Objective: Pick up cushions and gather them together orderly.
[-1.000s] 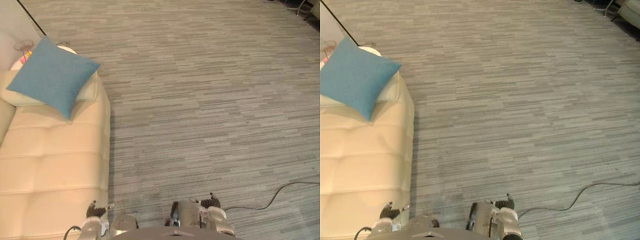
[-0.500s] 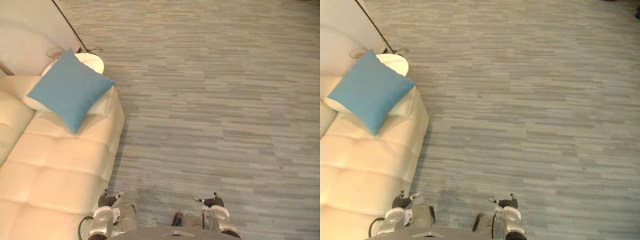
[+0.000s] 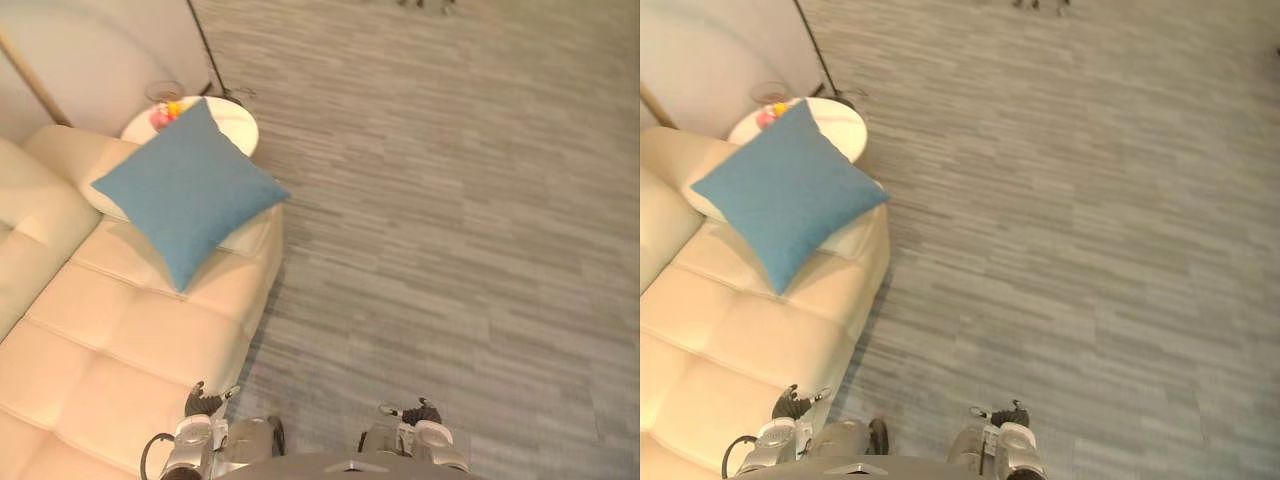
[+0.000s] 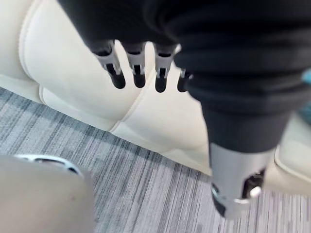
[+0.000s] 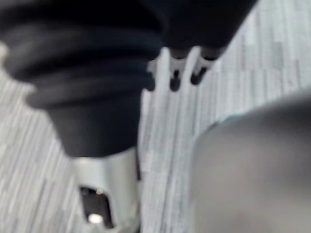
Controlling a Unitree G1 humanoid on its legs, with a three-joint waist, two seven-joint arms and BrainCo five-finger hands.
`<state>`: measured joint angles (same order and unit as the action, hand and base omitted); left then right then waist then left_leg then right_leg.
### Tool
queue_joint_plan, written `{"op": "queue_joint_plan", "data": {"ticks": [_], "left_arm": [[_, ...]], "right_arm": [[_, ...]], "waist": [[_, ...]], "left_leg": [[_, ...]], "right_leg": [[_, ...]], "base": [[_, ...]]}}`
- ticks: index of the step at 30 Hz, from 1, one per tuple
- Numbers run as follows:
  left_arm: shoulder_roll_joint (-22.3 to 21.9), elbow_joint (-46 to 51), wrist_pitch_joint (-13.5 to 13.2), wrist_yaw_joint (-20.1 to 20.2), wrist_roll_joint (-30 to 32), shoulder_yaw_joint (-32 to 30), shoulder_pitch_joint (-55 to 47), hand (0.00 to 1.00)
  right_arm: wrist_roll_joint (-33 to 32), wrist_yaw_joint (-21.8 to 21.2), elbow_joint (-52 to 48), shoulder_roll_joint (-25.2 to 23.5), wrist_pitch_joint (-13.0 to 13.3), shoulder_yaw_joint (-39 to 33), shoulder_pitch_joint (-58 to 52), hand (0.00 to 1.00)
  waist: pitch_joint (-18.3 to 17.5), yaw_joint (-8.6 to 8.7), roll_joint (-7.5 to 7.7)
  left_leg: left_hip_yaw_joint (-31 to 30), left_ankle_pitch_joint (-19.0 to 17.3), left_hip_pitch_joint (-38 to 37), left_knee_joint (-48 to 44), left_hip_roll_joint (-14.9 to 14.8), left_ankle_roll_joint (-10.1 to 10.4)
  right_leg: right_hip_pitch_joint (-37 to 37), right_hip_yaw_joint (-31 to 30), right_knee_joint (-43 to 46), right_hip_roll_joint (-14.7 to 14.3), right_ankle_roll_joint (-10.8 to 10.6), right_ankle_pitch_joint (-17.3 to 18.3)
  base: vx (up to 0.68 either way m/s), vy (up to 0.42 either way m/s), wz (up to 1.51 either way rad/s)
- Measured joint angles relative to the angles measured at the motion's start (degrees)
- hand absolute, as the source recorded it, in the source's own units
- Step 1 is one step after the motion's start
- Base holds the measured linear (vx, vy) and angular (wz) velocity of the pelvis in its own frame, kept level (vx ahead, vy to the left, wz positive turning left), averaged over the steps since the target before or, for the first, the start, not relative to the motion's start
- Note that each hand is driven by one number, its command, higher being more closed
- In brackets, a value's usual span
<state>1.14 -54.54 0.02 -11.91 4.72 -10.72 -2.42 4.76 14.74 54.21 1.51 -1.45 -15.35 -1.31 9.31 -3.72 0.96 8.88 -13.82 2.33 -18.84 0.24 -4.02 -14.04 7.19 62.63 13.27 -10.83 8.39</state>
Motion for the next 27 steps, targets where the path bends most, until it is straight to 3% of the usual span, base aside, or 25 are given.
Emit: {"op": "queue_joint_plan", "data": {"ticks": [1,2,3,6,7,8,9,10,12,14,15,16,17,18,19,20,22,23,24,25,26,27], "left_arm": [[-0.03,0.02,0.01,-0.03,0.02,-0.15,-0.10,0.00],[-0.34,0.05,0.10,-0.01,0.03,-0.40,-0.07,0.00],[-0.53,0.06,0.11,0.00,0.02,-0.41,0.10,0.00],[-1.17,0.03,0.11,-0.05,0.00,-1.01,0.36,0.00],[-1.26,-0.04,0.12,-0.07,0.03,-1.52,0.39,0.00],[-1.36,-0.10,0.12,-0.04,0.03,-1.77,0.44,0.00],[-2.04,-0.22,0.14,-0.08,0.03,-3.08,0.43,0.00],[-3.53,-0.58,0.13,-0.10,0.05,-4.73,-0.07,0.00],[-5.15,-0.54,0.03,-0.23,0.03,-6.39,-0.63,0.00],[-5.66,-0.57,0.08,-0.21,0.05,-8.18,-0.37,0.00],[-5.82,0.35,0.06,-0.14,-0.14,-9.17,-0.47,0.00],[-5.75,1.63,0.02,-0.15,-0.18,-9.32,-0.51,0.00],[-5.61,1.95,0.02,-0.14,-0.17,-9.09,-0.42,0.00],[-5.40,2.50,0.01,-0.08,-0.10,-8.19,-0.33,0.00],[-4.98,3.42,0.00,0.02,-0.07,-6.88,-0.29,0.00],[-4.91,3.53,-0.01,0.03,-0.08,-6.66,-0.30,0.00],[-4.56,3.30,0.00,0.16,0.14,-5.73,-0.29,0.00],[-4.61,3.14,-0.01,0.23,0.85,-5.13,-0.28,0.00],[-4.54,2.94,-0.02,0.41,0.97,-4.86,-0.27,0.00],[-3.27,2.67,-0.29,0.90,1.33,-4.44,0.46,0.00],[-2.04,2.62,-0.42,1.21,1.32,-3.84,0.47,0.00],[-1.61,2.48,-0.43,1.22,1.31,-3.78,0.50,0.00]], "right_arm": [[0.06,-0.04,-0.42,-0.01,0.01,0.07,-0.14,0.00],[0.09,-0.52,-1.73,-0.31,0.08,0.08,-0.41,0.00],[0.08,-0.65,-1.99,-0.49,0.23,-0.03,-0.32,0.00],[0.11,-1.31,-2.12,-1.32,0.31,-0.63,0.02,0.00],[0.02,-1.63,-1.74,-1.40,0.18,-0.71,0.01,0.00],[0.00,-1.67,-1.64,-1.40,0.12,-0.82,0.04,0.00],[-0.07,-1.73,-1.61,-1.29,-0.02,-1.27,0.08,0.00],[0.18,-1.69,-1.59,-0.72,-0.05,-2.11,0.07,0.00],[0.17,-1.70,-1.61,-0.36,-0.01,-2.92,0.24,0.00],[0.16,-1.67,-1.51,0.15,-0.08,-2.77,0.51,0.00],[0.10,-1.65,-1.51,0.06,-0.11,-2.50,0.28,0.00],[0.06,-1.63,-1.47,0.00,-0.07,-0.93,0.20,0.00],[0.05,-1.64,-1.48,-0.06,-0.05,-0.19,0.28,0.00],[0.04,-1.65,-1.59,-0.27,-0.01,0.82,0.44,0.00],[-0.04,-1.67,-1.62,-0.72,-0.04,1.09,0.46,0.00],[-0.08,-1.68,-1.63,-0.84,-0.05,1.10,0.52,0.00],[-0.28,-1.70,-1.77,-1.22,-0.14,0.38,-0.02,0.00],[-0.30,-1.72,-1.81,-1.19,-0.12,-0.66,0.06,0.00],[-0.31,-1.71,-1.63,-1.17,-0.09,-1.08,0.07,0.00],[-0.31,-1.77,-1.50,-2.45,-0.34,-1.59,-0.02,0.00],[-0.28,-1.89,-1.46,-3.36,-0.26,-1.59,0.17,0.00],[-0.26,-1.97,-1.39,-3.46,-0.25,-1.59,0.20,0.00]], "waist": [[-0.06,-0.01,0.10],[-0.07,0.16,0.15],[-0.02,0.30,0.05],[0.31,0.21,-0.20],[0.23,0.23,0.06],[0.30,0.27,0.22],[0.12,0.57,0.02],[-0.75,0.20,-1.81],[-1.18,-0.40,-3.10],[-0.96,0.30,-4.07],[-0.69,-0.05,-4.29],[-0.66,-1.21,-4.20],[-0.64,-1.45,-4.05],[-0.62,-1.27,-3.66],[-0.62,-1.34,-3.26],[-0.65,-1.42,-3.18],[-0.66,-1.30,-3.10],[-0.84,-1.37,-3.48],[-0.92,-1.40,-3.84],[-0.49,-1.58,-0.85],[-0.72,-1.86,0.65],[-0.85,-2.04,1.02]], "left_leg": [[-0.94,0.00,-1.17,0.50,0.16,0.00],[-3.72,-0.45,-3.14,2.22,0.29,0.00],[-4.88,-0.90,-3.53,2.40,0.22,0.17],[-10.37,-3.56,-5.43,2.21,-1.24,2.05],[-12.66,-4.92,-5.90,2.20,-1.57,3.36],[-13.72,-5.58,-6.33,2.19,-1.54,3.97],[-16.25,-6.82,-7.30,2.33,-2.08,5.05],[-17.98,-6.63,-8.26,4.05,-3.72,5.65],[-18.41,-5.73,-7.50,1.51,-5.30,6.67],[-18.03,-4.82,-2.64,-12.10,-6.42,8.34],[-16.06,-1.30,3.82,-27.36,-8.43,11.17],[-12.19,-0.76,7.76,-36.23,-10.72,10.35],[-10.12,-0.66,9.29,-38.57,-11.65,9.67],[-6.59,-0.57,11.89,-40.13,-12.66,9.04],[-1.47,-1.23,14.62,-38.33,-13.36,6.94],[0.12,-1.48,15.29,-36.66,-13.42,6.55],[7.35,-0.79,14.99,-19.35,-12.37,5.78],[9.85,5.00,14.52,-9.45,-11.83,4.53],[10.61,7.54,14.28,-7.12,-11.43,1.83],[11.58,8.25,12.16,-4.06,-8.73,1.59],[11.47,8.44,11.00,-2.06,-7.09,1.43],[11.45,8.38,10.54,-1.65,-6.58,1.34]], "right_leg": [[-1.04,0.16,-0.32,-0.47,0.96,0.89],[-4.00,0.66,-3.77,-1.65,3.47,2.99],[-4.89,1.15,-6.34,-1.97,3.72,3.43],[-5.71,-1.68,-28.97,-6.18,4.79,2.89],[-5.27,-5.26,-38.77,-7.47,4.46,0.40],[-4.96,-6.64,-41.87,-7.60,4.27,-0.95],[-3.84,-6.40,-42.18,-7.97,4.56,-7.20],[-4.38,-4.55,-38.61,-9.08,5.93,-3.81],[-4.54,-1.74,-34.50,-9.27,7.72,0.71],[-0.82,2.02,-33.82,-9.03,8.87,3.23],[2.90,4.76,-34.07,-9.31,10.49,4.75],[5.48,6.47,-34.73,-9.61,11.34,5.53],[6.79,7.13,-35.62,-9.72,11.46,5.69],[9.27,8.27,-38.03,-9.66,11.41,5.67],[12.55,10.00,-41.74,-9.33,10.83,5.28],[13.49,10.67,-42.81,-9.20,10.62,5.14],[16.42,12.99,-44.90,-8.26,10.18,4.87],[16.56,13.50,-44.39,-8.30,9.59,5.19],[16.60,13.53,-43.99,-8.44,8.67,5.71],[17.07,11.76,-44.42,-7.01,8.05,5.66],[17.44,10.42,-45.47,-6.25,7.84,4.66],[17.79,9.97,-45.45,-5.80,7.74,4.23]], "base": [[0.29,-0.067,0.94],[0.27,-0.090,0.80],[0.30,-0.182,1.01],[0.30,-0.271,0.88],[0.16,-0.182,0.76],[0.26,-0.290,0.99],[0.41,-0.389,0.94],[0.49,-0.452,0.86],[0.45,-0.353,0.78],[0.41,-0.276,0.99],[0.36,-0.220,0.68],[0.33,-0.191,0.53],[0.29,-0.135,0.33],[0.28,-0.088,0.57],[0.29,-0.064,0.60],[0.38,0.011,0.69],[0.40,0.090,0.67],[0.26,0.103,0.50],[0.28,0.111,0.51],[0.26,0.105,0.46],[0.24,0.099,0.38],[0.21,0.100,0.21]]}}
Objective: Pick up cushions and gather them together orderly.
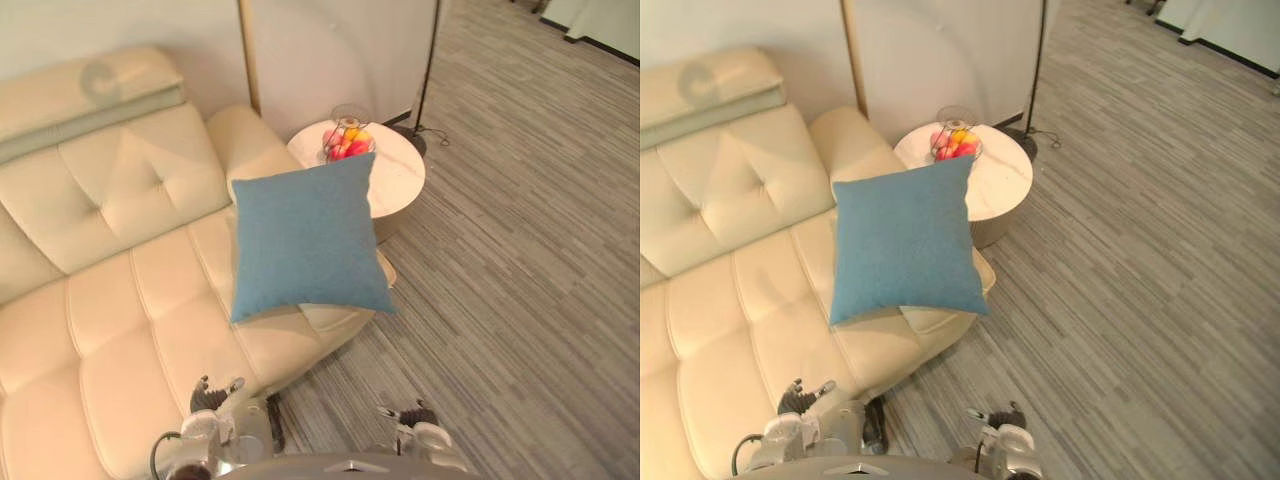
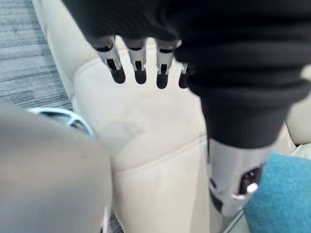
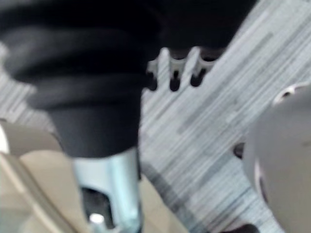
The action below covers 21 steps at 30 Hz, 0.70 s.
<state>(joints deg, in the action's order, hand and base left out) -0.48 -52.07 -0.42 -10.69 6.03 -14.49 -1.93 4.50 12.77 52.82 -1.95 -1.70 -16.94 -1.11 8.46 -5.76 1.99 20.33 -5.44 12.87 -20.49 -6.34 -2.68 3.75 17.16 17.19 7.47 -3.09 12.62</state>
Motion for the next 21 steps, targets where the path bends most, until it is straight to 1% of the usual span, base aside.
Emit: {"op": "queue_joint_plan", "data": {"ticks": [1,2,3,4,5,6,7,8,9,10,11,12,13,14,15,16,19,21], "left_arm": [[0.12,-0.76,-0.16,-0.05,0.03,-0.04,0.07,0.00],[0.28,-1.60,-0.17,-0.05,0.03,-0.02,0.06,0.00],[0.39,-1.94,-0.15,-0.08,0.05,-0.02,0.02,0.00],[0.66,-2.86,-0.07,-0.11,0.30,0.12,-0.02,0.00],[0.60,-3.09,-0.04,-0.12,0.35,0.18,-0.13,0.00],[1.10,-3.22,0.19,-0.12,0.37,0.38,-0.28,0.00],[1.35,-3.14,0.35,-0.18,0.38,0.43,-0.50,0.00],[1.35,-3.08,0.36,-0.17,0.41,0.43,-0.50,0.00],[1.33,-3.14,0.44,-0.16,0.52,0.43,-0.53,0.00],[1.22,-3.29,0.45,-0.17,0.55,0.41,-0.71,0.00],[1.19,-3.33,0.43,-0.17,0.54,0.32,-0.70,0.00],[1.15,-3.39,0.41,-0.17,0.53,-0.19,-0.78,0.00],[1.27,-3.47,0.40,-0.21,0.54,-0.89,-0.84,0.00],[1.03,-3.77,0.43,-0.30,0.53,-1.11,-0.90,0.00],[0.23,-3.89,0.42,-0.37,0.51,-1.10,-1.36,0.00],[-0.34,-3.97,0.42,-0.38,0.51,-1.16,-1.45,0.00],[-1.11,-5.10,0.41,-0.39,0.52,-1.40,-1.52,0.00],[-1.15,-5.33,0.40,-0.36,0.53,-1.91,-1.59,0.00]], "right_arm": [[0.42,-0.06,0.45,0.32,0.04,0.04,0.18,0.00],[0.50,-0.06,0.62,0.59,0.00,0.09,0.05,0.00],[0.52,-0.06,0.67,0.63,0.01,0.23,-0.08,0.00],[0.58,-0.20,0.39,0.57,-0.01,0.86,-0.47,0.00],[0.78,-0.12,0.14,0.73,0.15,0.93,-0.90,0.00],[1.58,-0.19,0.00,0.69,0.24,1.15,-1.07,0.00],[2.18,-0.19,0.01,0.57,0.24,1.29,-1.31,0.00],[2.21,-0.21,-0.11,0.57,0.27,1.29,-1.39,0.00],[2.22,-0.18,-0.14,0.68,0.37,1.27,-1.42,0.00],[2.18,-0.15,-0.09,0.89,0.44,1.23,-1.58,0.00],[2.17,-0.14,-0.07,0.94,0.44,1.18,-1.76,0.00],[2.15,-0.13,0.03,0.87,0.42,1.10,-2.36,0.00],[1.89,-0.14,0.18,0.33,0.41,0.96,-3.16,0.00],[1.92,-0.12,0.34,0.35,0.31,0.92,-3.22,0.00],[1.97,-0.13,0.31,0.59,0.27,0.91,-3.24,0.00],[2.00,-0.13,0.12,1.09,0.28,0.90,-3.11,0.00],[1.91,-0.02,0.19,1.71,0.25,-0.75,-3.87,0.00],[1.87,0.09,0.27,2.01,0.24,-1.80,-4.23,0.00]], "waist": [[0.02,-0.10,0.37],[0.09,0.26,0.42],[0.10,0.39,0.42],[0.11,1.30,0.34],[0.17,1.62,0.05],[0.04,1.91,0.02],[-0.17,1.72,0.30],[-0.16,1.74,0.26],[-0.25,2.01,0.16],[-0.33,2.77,0.08],[-0.37,2.81,0.11],[-0.79,2.76,0.58],[-1.73,2.61,2.03],[-2.40,2.62,2.19],[-3.42,2.57,0.92],[-3.68,2.63,-0.17],[-4.19,2.81,-1.32],[-4.32,2.81,-1.14]], "left_leg": [[-0.17,-0.53,-2.00,1.05,1.48,-0.55],[-0.50,-0.68,-4.37,3.10,3.04,-0.80],[-0.98,-0.73,-5.39,4.10,3.76,-0.90],[-2.51,-0.89,-7.63,5.88,4.91,-1.22],[-3.18,-1.17,-8.19,5.98,5.11,-1.42],[-4.16,-1.64,-8.95,6.23,5.39,-1.56],[-5.59,-1.75,-10.35,7.34,5.77,-1.71],[-6.29,-1.76,-10.85,7.77,5.77,-1.71],[-7.61,-1.77,-11.36,8.25,5.64,-1.72],[-9.62,-1.61,-11.60,8.74,5.50,-1.17],[-10.19,-1.49,-11.47,8.76,5.57,-0.77],[-11.19,-1.68,-11.12,8.67,6.12,0.30],[-12.01,-2.02,-11.13,8.65,7.46,0.94],[-12.33,-2.06,-11.19,8.52,7.44,0.99],[-12.45,-2.14,-11.12,8.61,6.49,1.78],[-12.45,-2.16,-11.23,8.79,5.75,2.27],[-12.59,-1.20,-13.22,11.80,4.80,3.51],[-12.66,-0.68,-14.94,13.94,4.41,3.90]], "right_leg": [[0.21,-1.38,3.06,1.15,-0.36,-0.40],[-1.31,-2.05,9.27,2.92,-1.05,-0.81],[-2.28,-2.40,12.51,3.74,-1.79,-1.30],[-5.05,-3.45,21.04,5.59,-3.00,-3.32],[-6.14,-4.37,24.11,5.84,-3.08,-3.71],[-7.83,-5.60,27.29,5.97,-3.37,-2.86],[-9.94,-7.35,28.67,4.98,-3.00,-0.60],[-10.55,-7.95,28.25,4.32,-2.88,0.31],[-11.84,-9.19,25.88,2.92,-2.47,1.75],[-12.26,-11.00,19.40,1.03,-2.51,2.25],[-12.09,-11.86,16.25,0.43,-2.39,2.02],[-11.84,-13.51,8.93,-0.46,-0.52,-1.00],[-11.89,-13.68,4.00,0.34,-0.01,-6.04],[-11.32,-13.54,3.86,0.61,-0.70,-5.44],[-10.69,-13.33,1.97,-0.13,-0.76,-5.39],[-10.14,-13.19,0.10,-0.95,-0.77,-5.40],[-8.29,-12.89,-2.93,-2.52,-0.34,-6.03],[-6.27,-12.87,-5.50,-3.22,-0.22,-6.83]], "base": [[0.25,0.120,0.19],[0.24,0.117,0.21],[0.15,0.103,0.43],[0.10,0.067,0.46],[0.12,0.053,0.64],[0.13,0.014,0.58],[0.13,0.001,0.54],[0.11,-0.029,0.53],[0.12,-0.089,0.72],[0.10,-0.083,0.76],[0.07,-0.108,0.79],[0.07,-0.109,0.54],[0.10,-0.153,0.46],[0.19,-0.206,0.19],[0.20,-0.193,-0.03],[0.23,-0.206,-0.09],[0.11,-0.110,-0.06],[0.05,-0.059,-0.07]]}}
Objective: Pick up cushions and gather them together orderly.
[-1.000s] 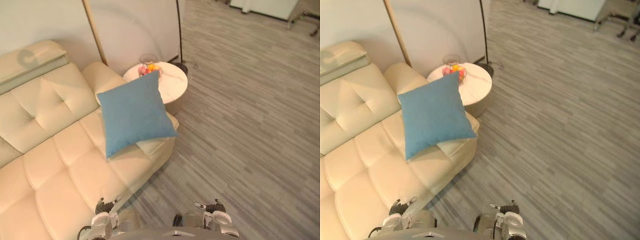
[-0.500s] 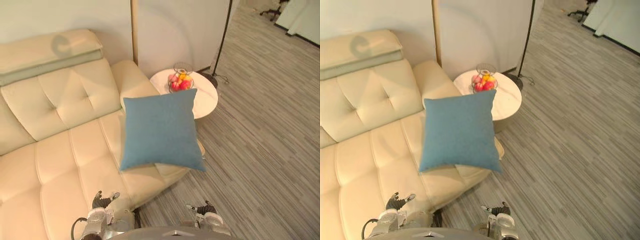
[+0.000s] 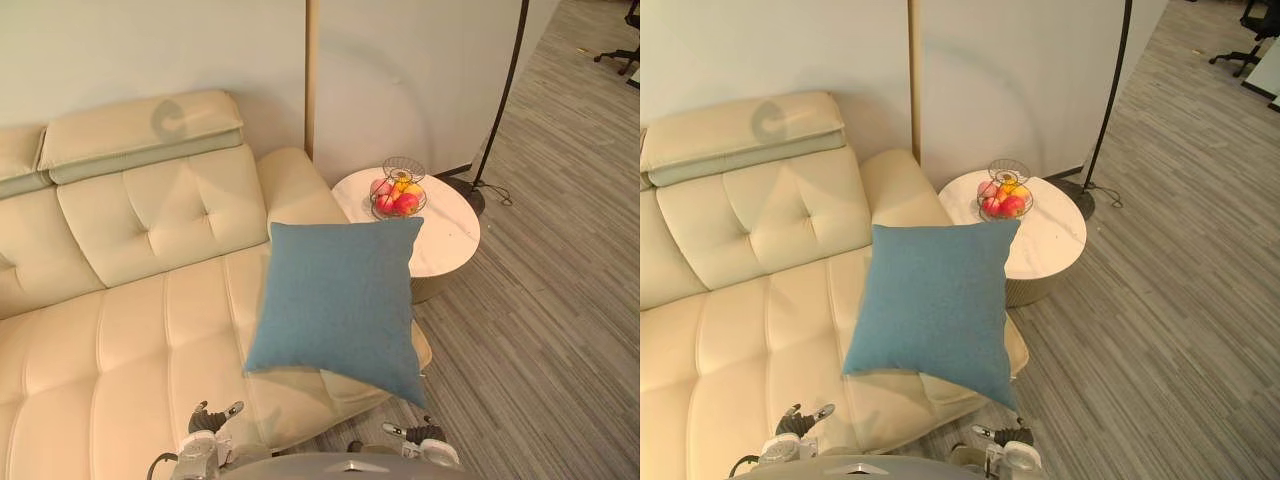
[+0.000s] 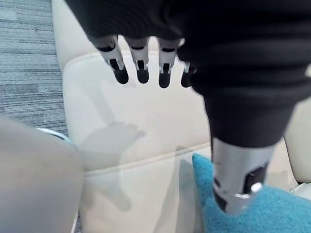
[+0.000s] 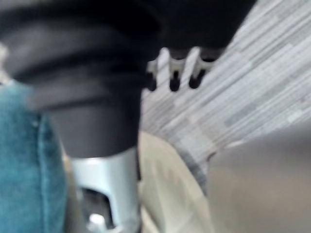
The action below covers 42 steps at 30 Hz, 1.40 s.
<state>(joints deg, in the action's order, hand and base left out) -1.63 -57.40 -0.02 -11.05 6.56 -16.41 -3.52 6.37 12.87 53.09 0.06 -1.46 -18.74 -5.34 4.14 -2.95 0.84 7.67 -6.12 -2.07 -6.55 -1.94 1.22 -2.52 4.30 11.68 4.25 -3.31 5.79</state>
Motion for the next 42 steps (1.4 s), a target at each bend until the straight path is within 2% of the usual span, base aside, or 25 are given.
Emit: {"op": "queue_joint_plan", "data": {"ticks": [4,7,8,13,15,17,18,20,22,26,29,32,33,36,38,42], "left_arm": [[1.06,-0.10,0.03,0.10,-0.43,-0.31,-0.52,0.00],[4.74,0.56,0.18,0.21,-1.51,-0.15,-0.85,0.00],[5.45,0.57,0.24,0.21,-1.53,-0.06,-0.86,0.00],[10.35,4.97,0.46,0.24,-2.01,1.93,-0.27,0.00],[11.37,5.49,0.43,0.20,-2.17,2.88,0.90,0.00],[11.50,6.74,0.44,0.12,-3.25,4.40,1.85,0.00],[11.49,7.52,0.42,0.10,-3.69,5.45,2.45,0.00],[11.29,9.23,0.38,-0.06,-4.58,8.25,5.05,0.00],[10.49,9.64,0.06,-0.47,-5.39,10.86,10.21,0.00],[9.88,10.50,-0.11,-1.52,-6.54,14.95,19.17,0.00],[8.96,10.95,-0.54,-2.86,-8.19,18.45,27.37,0.00],[8.15,11.03,-0.55,-3.88,-9.48,20.72,32.37,0.00],[7.79,10.97,-0.50,-4.79,-10.02,21.68,34.35,1.00],[7.42,10.97,-0.47,-6.09,-11.17,21.76,36.34,1.00],[7.70,11.83,-0.48,-6.61,-12.86,21.81,37.31,1.00],[9.92,13.73,-0.50,-7.34,-16.00,23.45,37.63,1.00]], "right_arm": [[0.00,0.22,-0.80,0.43,-0.08,-0.86,-0.04,0.00],[0.55,0.25,-10.54,1.08,-0.50,0.41,-0.58,0.00],[0.80,0.23,-12.30,1.41,-0.42,0.69,-0.69,0.00],[2.86,0.10,-24.42,6.59,0.41,2.50,-0.19,0.00],[3.02,-0.05,-26.37,7.25,0.64,3.05,0.53,0.00],[3.01,-0.12,-27.70,7.40,1.06,3.22,1.82,0.00],[3.00,-0.11,-27.71,7.65,1.23,3.74,2.58,0.00],[2.97,-0.12,-28.05,8.18,1.24,5.70,5.61,0.00],[2.89,0.05,-29.95,8.77,1.33,8.03,9.70,0.00],[2.23,0.67,-29.88,9.10,1.35,11.18,17.81,0.00],[0.36,2.83,-29.78,9.12,1.32,14.00,23.97,0.00],[-1.19,5.03,-29.77,8.97,1.24,16.45,27.75,0.00],[-2.11,5.36,-29.77,8.85,1.18,17.93,28.94,1.00],[-2.73,6.69,-29.84,8.29,1.12,19.43,30.44,1.00],[-4.29,7.34,-31.41,8.20,1.10,20.34,30.71,1.00],[-6.15,7.33,-34.93,8.45,1.28,20.83,30.21,1.00]], "waist": [[-1.56,0.30,0.99],[-1.26,0.59,2.92],[-1.25,0.76,3.13],[-1.23,1.21,3.25],[-1.16,1.20,3.44],[-0.51,1.22,2.77],[-0.51,1.22,3.31],[1.36,1.19,2.84],[4.87,1.22,2.02],[9.68,1.61,1.85],[13.62,1.84,1.73],[15.64,1.86,1.40],[16.00,1.86,1.31],[18.05,1.53,0.94],[18.24,1.31,0.70],[18.31,1.13,0.67]], "left_leg": [[0.41,1.29,-1.00,3.01,0.19,-0.21],[2.24,1.55,-0.94,3.78,0.62,-0.41],[2.45,1.51,-0.92,3.78,0.70,-0.47],[3.49,1.31,0.14,3.76,1.61,-0.89],[3.50,1.47,1.09,3.72,1.69,-1.13],[3.51,1.58,2.31,3.65,1.93,-1.22],[3.45,1.81,2.92,3.65,1.95,-1.39],[3.33,2.56,5.09,3.56,2.02,-1.51],[3.17,3.53,7.89,3.25,2.07,-1.72],[2.44,3.66,14.49,-0.68,1.40,-1.83],[1.82,3.38,20.73,-5.08,0.81,-2.18],[1.86,2.56,25.62,-9.35,0.11,-2.46],[1.97,2.48,27.73,-10.84,-0.20,-2.55],[1.99,1.88,28.27,-12.15,-0.83,-2.16],[2.09,1.63,29.59,-12.47,-1.12,-2.17],[2.03,2.23,30.01,-12.29,-1.72,-1.50]], "right_leg": [[1.64,-0.55,-5.50,-0.50,-0.30,-2.70],[1.91,-2.49,-8.94,-0.58,-0.58,-5.05],[2.02,-2.76,-9.41,-0.66,-0.60,-5.33],[0.89,-4.23,-11.31,-0.19,-0.86,-6.97],[0.14,-4.36,-11.67,-0.19,-0.88,-7.41],[-0.65,-4.48,-12.65,-0.18,-0.86,-8.17],[-1.17,-4.49,-12.80,-0.18,-0.81,-8.45],[-2.85,-4.36,-13.21,-0.15,-0.72,-9.46],[-5.26,-4.22,-13.43,-0.09,-0.39,-10.83],[-9.63,-4.12,-13.39,-0.20,0.12,-13.18],[-14.07,-4.18,-12.26,-0.24,0.08,-14.35],[-18.17,-4.59,-9.97,-0.52,0.03,-14.48],[-20.05,-4.86,-8.93,-0.59,0.01,-14.49],[-20.37,-4.92,-7.90,-0.72,0.07,-14.44],[-22.02,-4.86,-6.76,-0.90,0.83,-13.69],[-22.63,-4.52,-6.46,-1.35,0.98,-13.62]], "base": [[0.06,0.017,-0.08],[0.00,0.062,-0.26],[-0.01,0.048,-0.29],[-0.04,0.042,-0.12],[-0.06,0.013,-0.03],[-0.05,0.004,-0.02],[-0.04,-0.003,0.02],[-0.06,-0.003,0.02],[-0.10,0.006,0.03],[-0.12,0.005,0.09],[-0.17,0.009,0.10],[-0.16,0.003,-0.04],[-0.19,0.001,-0.06],[-0.13,-0.006,-0.03],[-0.16,-0.025,0.02],[-0.05,-0.038,0.00]]}}
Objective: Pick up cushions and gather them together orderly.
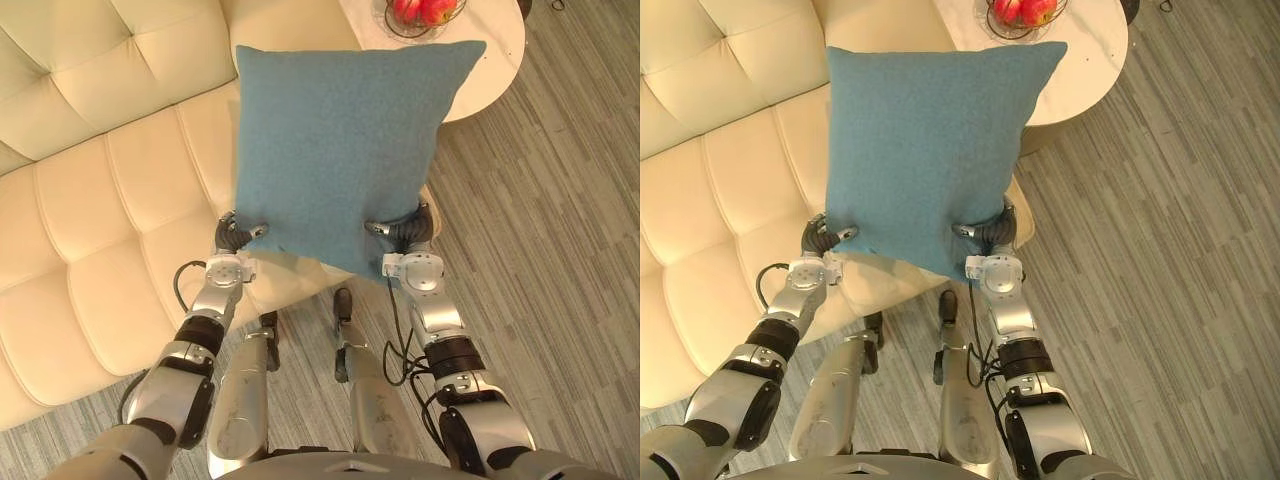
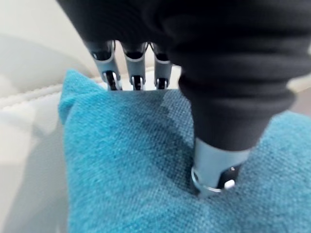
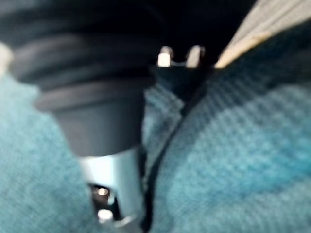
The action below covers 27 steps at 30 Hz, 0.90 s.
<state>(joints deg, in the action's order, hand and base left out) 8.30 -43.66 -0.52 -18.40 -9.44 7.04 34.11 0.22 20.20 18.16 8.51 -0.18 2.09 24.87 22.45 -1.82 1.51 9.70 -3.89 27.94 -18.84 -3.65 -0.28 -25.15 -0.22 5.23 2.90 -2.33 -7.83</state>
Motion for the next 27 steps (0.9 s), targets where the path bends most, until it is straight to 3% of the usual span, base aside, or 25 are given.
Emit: {"op": "queue_joint_plan", "data": {"ticks": [13,17,20,27], "left_arm": [[1.19,14.59,-0.83,1.34,-0.60,1.78,-6.98,1.00],[-0.16,19.86,-0.81,2.54,-0.59,2.14,-14.21,1.00],[-1.71,26.47,-0.79,2.83,-0.52,2.27,-23.26,1.00],[-4.39,38.91,-0.77,6.65,-0.49,3.13,-39.38,1.00]], "right_arm": [[-4.47,-2.47,-6.52,-2.23,1.77,-0.14,-10.82,1.00],[-4.45,-3.68,-6.60,-2.75,1.76,-0.36,-15.31,1.00],[-4.36,-5.43,-9.95,-3.55,1.68,-0.46,-21.71,1.00],[-4.16,-9.25,-17.89,-4.46,1.51,-0.61,-34.89,1.00]], "waist": [[-0.56,-0.83,-0.30],[-2.79,-0.43,-0.32],[-6.67,-0.36,-0.56],[-12.73,0.25,-2.51]], "left_leg": [[-1.10,3.87,-8.44,8.85,0.88,1.25],[-1.96,5.28,-12.44,12.87,1.30,1.62],[-2.17,5.73,-15.77,15.75,1.53,1.76],[-3.36,6.25,-22.22,20.21,2.08,1.73]], "right_leg": [[5.74,1.76,-1.65,0.08,0.39,1.12],[9.39,2.72,-3.92,0.06,0.41,1.16],[12.38,2.75,-6.07,-0.15,0.41,1.16],[18.46,4.05,-8.25,-0.07,-0.08,2.06]], "base": [[0.05,-0.041,0.07],[0.06,-0.019,0.11],[0.08,-0.010,0.01],[0.06,0.005,0.09]]}}
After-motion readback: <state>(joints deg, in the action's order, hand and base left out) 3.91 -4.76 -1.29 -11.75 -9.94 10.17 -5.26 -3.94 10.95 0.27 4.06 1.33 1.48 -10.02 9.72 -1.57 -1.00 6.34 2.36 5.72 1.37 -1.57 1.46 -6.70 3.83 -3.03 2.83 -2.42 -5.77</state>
